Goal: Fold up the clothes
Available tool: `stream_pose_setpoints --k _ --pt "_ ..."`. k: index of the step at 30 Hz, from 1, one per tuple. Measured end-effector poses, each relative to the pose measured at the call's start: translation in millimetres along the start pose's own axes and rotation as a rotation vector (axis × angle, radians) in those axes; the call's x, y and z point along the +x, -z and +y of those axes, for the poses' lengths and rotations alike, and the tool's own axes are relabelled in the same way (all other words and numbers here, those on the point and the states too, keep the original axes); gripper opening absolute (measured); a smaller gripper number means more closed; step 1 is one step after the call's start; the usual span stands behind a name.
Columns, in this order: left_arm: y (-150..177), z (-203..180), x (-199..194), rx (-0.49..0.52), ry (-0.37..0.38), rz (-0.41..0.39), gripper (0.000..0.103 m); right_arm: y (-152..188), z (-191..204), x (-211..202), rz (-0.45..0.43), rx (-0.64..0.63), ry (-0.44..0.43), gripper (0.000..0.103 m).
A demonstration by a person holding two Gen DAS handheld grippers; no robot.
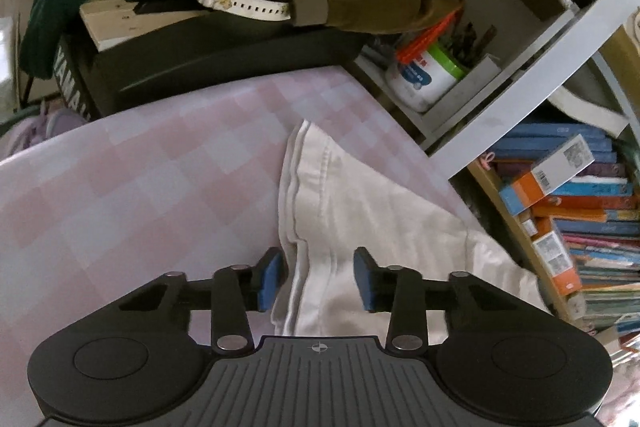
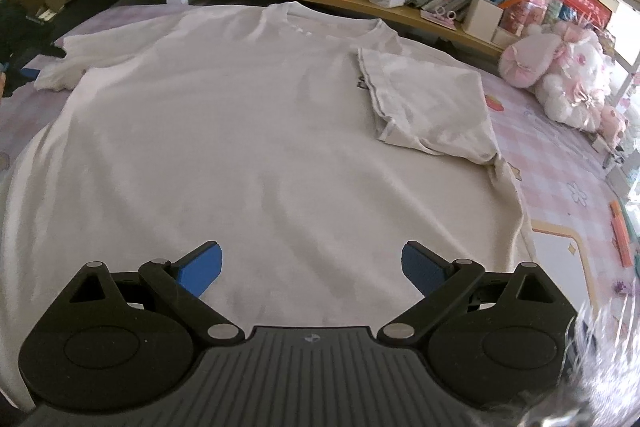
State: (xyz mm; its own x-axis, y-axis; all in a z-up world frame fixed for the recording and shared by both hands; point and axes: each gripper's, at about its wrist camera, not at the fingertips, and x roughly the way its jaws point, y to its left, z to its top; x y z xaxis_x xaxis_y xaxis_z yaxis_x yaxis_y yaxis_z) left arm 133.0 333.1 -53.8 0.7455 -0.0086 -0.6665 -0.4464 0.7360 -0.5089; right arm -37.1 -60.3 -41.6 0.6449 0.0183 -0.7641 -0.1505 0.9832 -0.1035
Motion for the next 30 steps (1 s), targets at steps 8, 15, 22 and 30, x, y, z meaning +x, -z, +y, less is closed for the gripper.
stream_pose_setpoints --k 8,15,22,30 --pt "-4.3 1.2 4.1 -0.074 -0.043 0.012 0.001 3.3 -9.1 4.3 0.015 0.03 -0.005 0.097" --pt "2.6 -97.1 -30.2 0.3 0.091 -0.093 0.002 4.1 -27.6 10.7 0.015 0.041 -0.034 0.097" --pt "109.3 -219.8 -35.2 0.929 0.196 -0.004 0.006 6.1 -57.0 15.1 0.004 0.075 -0.061 0.097" --pt "153.0 -205.7 -9.0 0.82 0.14 0.121 0.046 15.7 -82.1 24.2 0.045 0.093 -0.091 0.097"
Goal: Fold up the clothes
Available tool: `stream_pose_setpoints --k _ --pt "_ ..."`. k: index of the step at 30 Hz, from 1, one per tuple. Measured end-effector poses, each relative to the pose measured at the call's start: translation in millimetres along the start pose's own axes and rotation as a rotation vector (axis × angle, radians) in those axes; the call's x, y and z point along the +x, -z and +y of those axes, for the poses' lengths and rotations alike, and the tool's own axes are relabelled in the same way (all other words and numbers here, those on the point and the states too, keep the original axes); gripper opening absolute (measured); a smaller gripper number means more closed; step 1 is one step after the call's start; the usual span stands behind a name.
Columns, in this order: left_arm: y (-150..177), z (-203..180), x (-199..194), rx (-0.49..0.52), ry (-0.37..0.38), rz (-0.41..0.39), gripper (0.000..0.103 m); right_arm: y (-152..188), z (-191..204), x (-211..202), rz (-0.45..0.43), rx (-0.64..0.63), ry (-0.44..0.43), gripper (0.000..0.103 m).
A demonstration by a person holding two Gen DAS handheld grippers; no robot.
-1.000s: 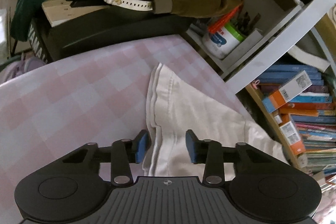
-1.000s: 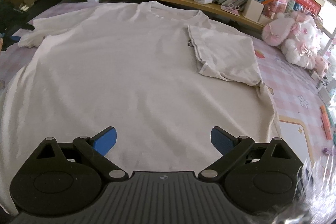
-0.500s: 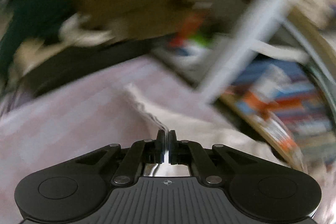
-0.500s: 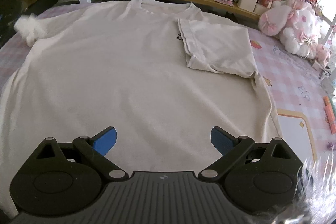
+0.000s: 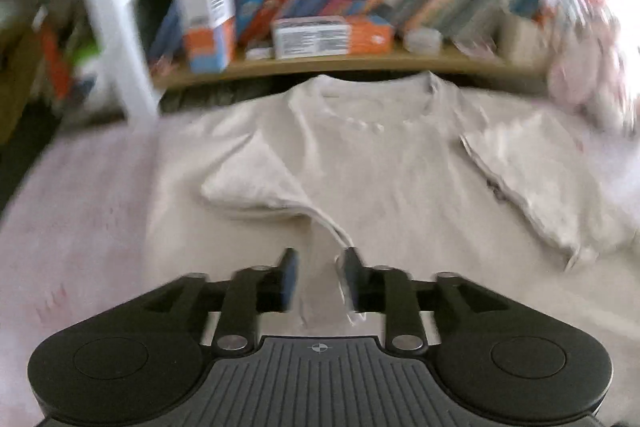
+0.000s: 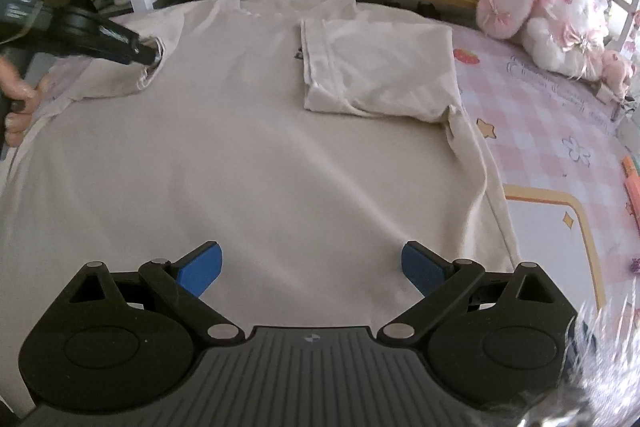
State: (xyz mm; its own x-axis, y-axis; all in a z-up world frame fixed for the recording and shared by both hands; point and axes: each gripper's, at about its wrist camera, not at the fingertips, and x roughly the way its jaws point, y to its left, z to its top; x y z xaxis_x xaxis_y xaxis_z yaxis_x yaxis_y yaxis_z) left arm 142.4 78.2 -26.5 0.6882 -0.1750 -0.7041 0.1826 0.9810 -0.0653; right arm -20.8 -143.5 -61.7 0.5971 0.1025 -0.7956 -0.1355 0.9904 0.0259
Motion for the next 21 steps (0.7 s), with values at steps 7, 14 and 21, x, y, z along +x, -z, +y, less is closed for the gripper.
stream_pose_setpoints --k 7,14,21 --pt "-16.8 52.6 4.4 -0.35 0.052 -0.095 0.049 4.7 -4.1 6.9 0.02 -0.036 -0.021 0.1" --pt "-37.1 78.8 62.3 -0.636 -0.088 0.01 0.049 7.5 -6.0 6.2 0.016 -0.071 -0.039 0.101" --pt "-60.2 48.7 75.6 -0.662 0.148 -0.051 0.052 9.7 -8.5 5.1 0.013 -0.076 -0.044 0.101"
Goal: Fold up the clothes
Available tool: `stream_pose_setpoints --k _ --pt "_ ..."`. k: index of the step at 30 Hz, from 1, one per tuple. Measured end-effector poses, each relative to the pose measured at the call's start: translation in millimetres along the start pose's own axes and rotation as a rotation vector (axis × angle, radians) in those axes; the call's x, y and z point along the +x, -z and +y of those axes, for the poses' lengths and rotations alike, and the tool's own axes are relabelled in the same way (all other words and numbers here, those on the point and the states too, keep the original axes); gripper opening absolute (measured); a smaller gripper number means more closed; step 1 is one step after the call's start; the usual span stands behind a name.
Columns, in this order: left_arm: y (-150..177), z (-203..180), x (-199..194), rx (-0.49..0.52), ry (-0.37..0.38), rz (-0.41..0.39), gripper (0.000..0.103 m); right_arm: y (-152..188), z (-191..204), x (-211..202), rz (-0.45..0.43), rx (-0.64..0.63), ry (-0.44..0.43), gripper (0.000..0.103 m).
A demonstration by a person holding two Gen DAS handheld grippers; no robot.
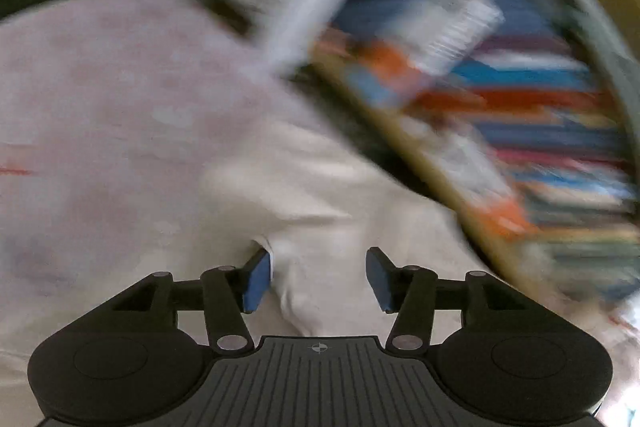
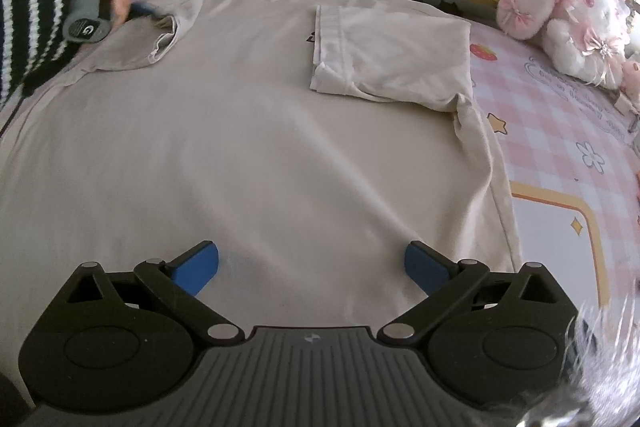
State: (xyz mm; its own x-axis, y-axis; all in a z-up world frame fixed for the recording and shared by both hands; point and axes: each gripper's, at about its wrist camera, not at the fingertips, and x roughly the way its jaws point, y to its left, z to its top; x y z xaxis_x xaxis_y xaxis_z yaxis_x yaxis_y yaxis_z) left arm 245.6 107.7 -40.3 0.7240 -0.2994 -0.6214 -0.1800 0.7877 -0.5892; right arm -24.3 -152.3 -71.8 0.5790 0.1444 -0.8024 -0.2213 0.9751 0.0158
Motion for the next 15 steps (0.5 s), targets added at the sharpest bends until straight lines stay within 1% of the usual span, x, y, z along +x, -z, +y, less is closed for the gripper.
stream_pose_setpoints --k 1,2,4,5,7,10,11,13,14,15 --pt "2.6 -12.9 2.2 0.059 0.108 0.043 0.053 -0.3 0.1 0.4 0.0 0.001 0.001 0.102" --pt "7.0 -25.8 -0.6 0.127 0.198 0.074 0.054 -1.0 0.5 1.0 0.003 -0.003 0.005 0.102" --pt "15.0 -36.3 -12.0 0.214 0.281 0.067 0.058 -1.4 0.7 1.3 0.003 -0.003 0.005 0.103" --pt "16.2 -34.2 -17.1 0.228 0.27 0.058 0.063 -1.5 0.6 1.2 0.003 -0.003 0.005 0.103" --pt "17.8 -27.8 -26.9 0.247 0.231 0.04 0.064 -1.1 0.0 0.6 0.001 -0.003 0.002 0.103" --pt "18.6 -7.4 -37.3 0.217 0.097 0.025 0.063 -0.2 -0.6 0.2 -0.004 -0.001 0.003 0.103" --pt "20.3 -2.3 -42.3 0.224 0.067 0.021 0.063 -0.1 -0.6 0.3 -0.005 0.0 0.004 0.103" --pt "28.1 1.1 -52.5 0.273 0.013 0.015 0.062 -0.3 -1.1 0.5 -0.004 0.002 0.003 0.103" --pt "31.5 2.4 -56.2 0.3 -0.007 0.014 0.062 -0.5 -0.9 0.4 -0.003 0.004 0.005 0.103" --pt "37.4 5.8 -61.5 0.32 -0.01 0.025 0.062 -0.8 -0.8 0.3 -0.003 0.006 0.006 0.103"
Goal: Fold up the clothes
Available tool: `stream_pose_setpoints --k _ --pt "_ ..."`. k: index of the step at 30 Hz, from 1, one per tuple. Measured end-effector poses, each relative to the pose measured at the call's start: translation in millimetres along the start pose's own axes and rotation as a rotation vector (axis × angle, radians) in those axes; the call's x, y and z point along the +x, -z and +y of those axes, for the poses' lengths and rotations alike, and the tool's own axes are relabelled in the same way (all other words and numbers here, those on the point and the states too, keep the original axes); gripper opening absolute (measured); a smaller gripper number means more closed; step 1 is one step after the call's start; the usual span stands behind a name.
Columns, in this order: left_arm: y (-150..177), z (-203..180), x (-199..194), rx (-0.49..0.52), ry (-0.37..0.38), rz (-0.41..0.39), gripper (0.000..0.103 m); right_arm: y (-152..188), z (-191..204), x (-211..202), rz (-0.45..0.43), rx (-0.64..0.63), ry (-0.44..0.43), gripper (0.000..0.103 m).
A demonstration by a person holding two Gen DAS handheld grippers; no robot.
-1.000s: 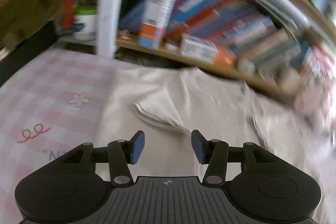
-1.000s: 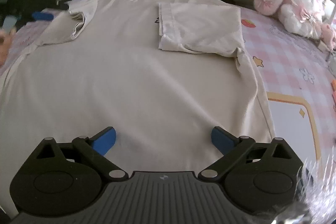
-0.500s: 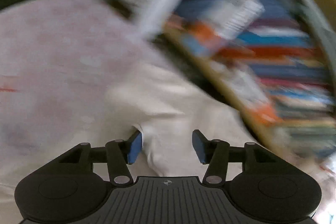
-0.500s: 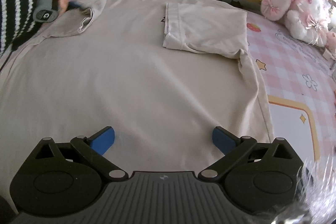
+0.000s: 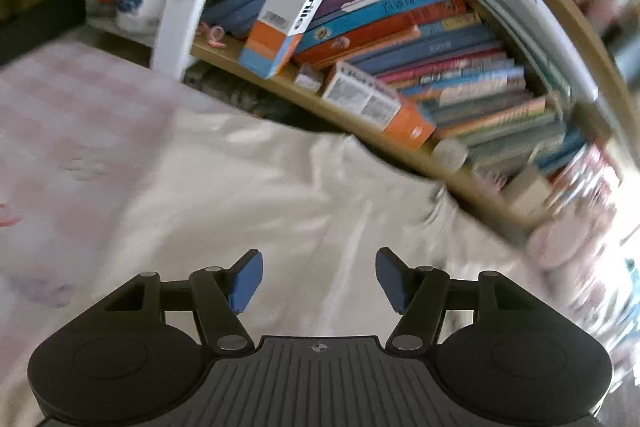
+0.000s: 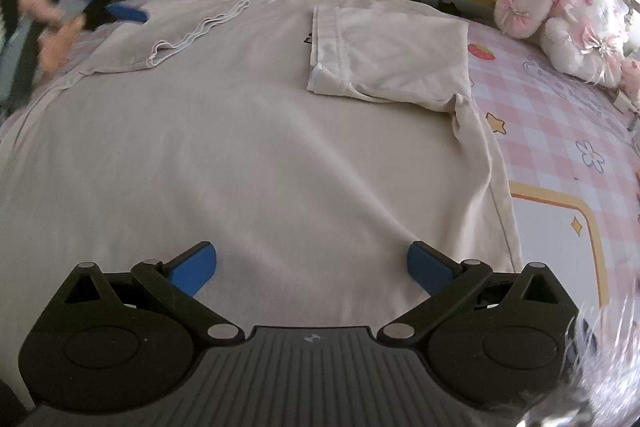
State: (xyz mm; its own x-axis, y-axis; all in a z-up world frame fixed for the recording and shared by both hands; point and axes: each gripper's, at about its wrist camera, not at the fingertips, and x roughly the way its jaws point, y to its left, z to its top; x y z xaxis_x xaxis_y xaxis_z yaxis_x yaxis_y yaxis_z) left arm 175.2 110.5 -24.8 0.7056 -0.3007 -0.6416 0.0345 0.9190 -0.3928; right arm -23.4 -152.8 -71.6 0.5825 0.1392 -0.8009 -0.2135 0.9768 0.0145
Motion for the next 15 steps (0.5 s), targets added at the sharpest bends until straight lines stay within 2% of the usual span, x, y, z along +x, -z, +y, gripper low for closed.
stream_pose_setpoints --k 5,7,9,12,15 --pt "22.2 -0.1 -4.2 0.058 0.04 0.102 0.062 -2.0 1.2 0.4 0.004 0.014 0.01 0.103" --pt "25.2 4.7 -11.4 0.057 0.072 0.114 0.064 -2.6 1.8 0.7 0.007 0.019 0.015 0.103" --pt "16.9 20.8 -24.9 0.029 0.073 0.067 0.064 -2.5 2.6 0.5 0.009 0.022 0.019 0.103" --pt "-12.1 54.7 -28.3 -0.05 -0.032 0.004 0.061 -0.8 4.1 -0.7 0.012 0.021 0.025 0.103" --pt "-41.5 82.2 -8.1 -0.085 -0.135 0.016 0.06 1.4 5.8 -2.3 0.015 0.034 0.037 0.103"
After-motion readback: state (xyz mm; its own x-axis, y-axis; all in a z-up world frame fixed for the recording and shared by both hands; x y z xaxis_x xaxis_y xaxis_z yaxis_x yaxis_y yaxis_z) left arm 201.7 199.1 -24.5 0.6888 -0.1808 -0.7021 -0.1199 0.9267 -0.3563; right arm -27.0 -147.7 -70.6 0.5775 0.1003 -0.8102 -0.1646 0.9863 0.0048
